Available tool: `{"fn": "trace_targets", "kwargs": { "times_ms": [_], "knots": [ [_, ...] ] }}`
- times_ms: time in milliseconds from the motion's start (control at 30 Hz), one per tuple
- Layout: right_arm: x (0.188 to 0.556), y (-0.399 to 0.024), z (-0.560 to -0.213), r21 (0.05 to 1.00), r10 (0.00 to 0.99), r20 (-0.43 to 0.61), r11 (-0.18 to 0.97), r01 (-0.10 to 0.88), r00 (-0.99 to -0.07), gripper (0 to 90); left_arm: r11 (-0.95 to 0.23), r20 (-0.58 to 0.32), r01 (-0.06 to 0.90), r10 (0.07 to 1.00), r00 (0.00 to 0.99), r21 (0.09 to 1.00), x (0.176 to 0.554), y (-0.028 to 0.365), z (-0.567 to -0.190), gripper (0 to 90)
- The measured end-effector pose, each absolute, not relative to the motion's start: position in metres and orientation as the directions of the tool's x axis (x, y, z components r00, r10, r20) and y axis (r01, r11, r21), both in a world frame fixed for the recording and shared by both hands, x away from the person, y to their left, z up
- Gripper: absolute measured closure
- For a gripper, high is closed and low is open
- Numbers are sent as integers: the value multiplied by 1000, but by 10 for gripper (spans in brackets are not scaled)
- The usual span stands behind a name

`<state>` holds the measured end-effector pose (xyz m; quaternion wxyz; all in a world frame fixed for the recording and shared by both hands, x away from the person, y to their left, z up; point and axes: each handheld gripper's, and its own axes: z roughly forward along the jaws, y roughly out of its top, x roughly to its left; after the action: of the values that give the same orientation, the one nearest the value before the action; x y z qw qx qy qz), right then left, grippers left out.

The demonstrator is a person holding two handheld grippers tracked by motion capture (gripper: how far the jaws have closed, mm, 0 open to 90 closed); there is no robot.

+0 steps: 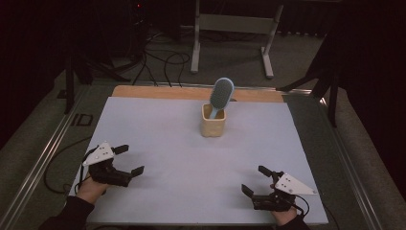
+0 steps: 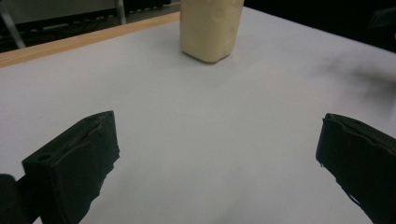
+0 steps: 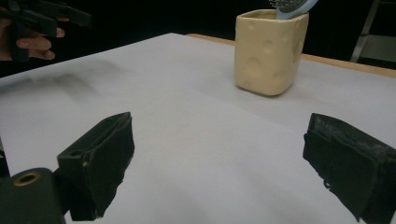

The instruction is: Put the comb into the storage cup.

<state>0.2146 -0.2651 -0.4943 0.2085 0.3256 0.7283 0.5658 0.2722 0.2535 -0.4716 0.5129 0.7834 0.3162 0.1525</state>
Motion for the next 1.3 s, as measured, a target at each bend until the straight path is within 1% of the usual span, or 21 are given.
{"fn": "trace_targets", "kwargs": {
  "times_ms": [133, 333, 800, 900, 1133, 1300],
  "knots": [
    [215, -265, -494, 960, 711, 65, 145, 238, -700, 88, -287, -71, 337, 659, 749, 897, 263, 257, -475, 0],
    [214, -264, -494, 959, 708, 64, 151, 240, -703, 88, -293, -74, 348, 661, 747, 890, 257, 265, -482, 0],
    [215, -264, -495, 958, 708, 62, 155, 241, -704, 88, -285, -70, 391, 726, 684, 875, 237, 282, -503, 0],
    [215, -264, -495, 958, 707, 61, 156, 240, -705, 88, -284, -76, 405, 732, 677, 869, 235, 283, -505, 0],
    [215, -265, -495, 958, 709, 60, 157, 240, -703, 88, -310, -43, 419, 759, 650, 853, 231, 283, -513, 0],
    [215, -265, -496, 956, 710, 62, 159, 246, -702, 88, -287, -50, 416, 771, 635, 863, 232, 286, -514, 0]
  ]
}}
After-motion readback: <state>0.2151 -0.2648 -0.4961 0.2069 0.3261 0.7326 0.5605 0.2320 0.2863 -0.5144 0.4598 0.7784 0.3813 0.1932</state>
